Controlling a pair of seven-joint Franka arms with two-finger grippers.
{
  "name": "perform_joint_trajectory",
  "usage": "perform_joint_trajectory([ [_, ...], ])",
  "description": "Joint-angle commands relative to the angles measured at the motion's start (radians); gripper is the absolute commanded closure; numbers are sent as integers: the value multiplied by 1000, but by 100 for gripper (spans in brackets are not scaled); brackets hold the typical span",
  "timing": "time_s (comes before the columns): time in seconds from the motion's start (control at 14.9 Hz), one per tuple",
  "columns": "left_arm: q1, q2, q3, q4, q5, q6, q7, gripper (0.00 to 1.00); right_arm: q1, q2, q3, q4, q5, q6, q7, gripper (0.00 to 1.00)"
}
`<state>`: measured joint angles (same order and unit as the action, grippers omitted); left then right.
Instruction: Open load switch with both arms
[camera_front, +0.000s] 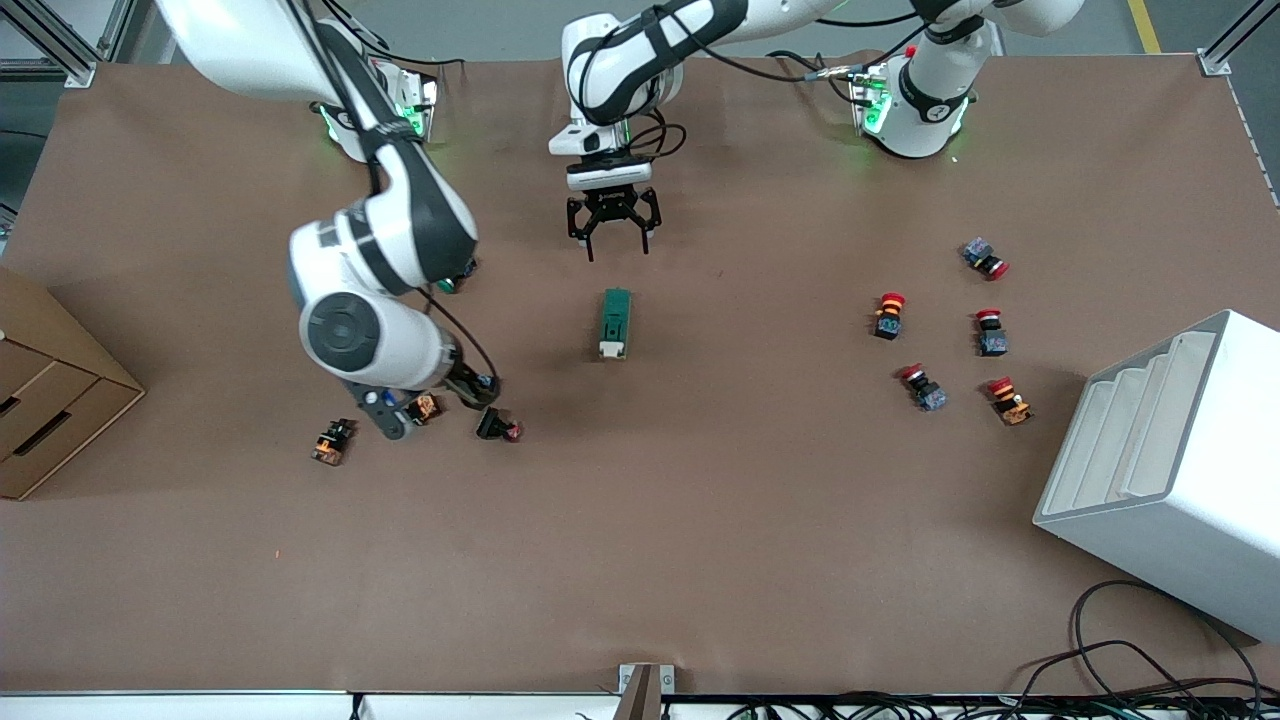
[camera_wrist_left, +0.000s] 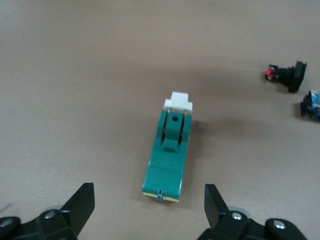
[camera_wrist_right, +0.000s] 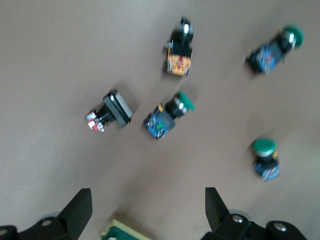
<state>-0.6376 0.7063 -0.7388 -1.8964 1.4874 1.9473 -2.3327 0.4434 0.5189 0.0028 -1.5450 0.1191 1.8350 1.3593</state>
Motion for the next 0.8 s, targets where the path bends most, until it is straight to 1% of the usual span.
perform_joint_trajectory([
  [0.0, -7, 24, 7, -1, 88, 5, -11, 4, 72, 128, -4, 133, 16, -13, 206, 0],
  [0.13, -10, 44, 13, -13, 149, 4, -17, 4, 121, 180, -4, 160, 16, 15, 309, 0],
  [0.33, -14, 68, 21, -23, 217, -5, -46, 4, 172, 233, -4, 161, 22, 121, 461, 0],
  [0.54, -34, 81, 47, -46, 273, -28, -83, 4, 213, 273, -4, 160, 22, 150, 537, 0],
  [0.6, -51, 85, 68, -46, 290, -34, -108, 4, 222, 282, -4, 160, 22, 155, 556, 0],
  [0.74, -108, 96, 133, -43, 330, -41, -158, 4, 244, 294, -4, 160, 24, 155, 581, 0],
])
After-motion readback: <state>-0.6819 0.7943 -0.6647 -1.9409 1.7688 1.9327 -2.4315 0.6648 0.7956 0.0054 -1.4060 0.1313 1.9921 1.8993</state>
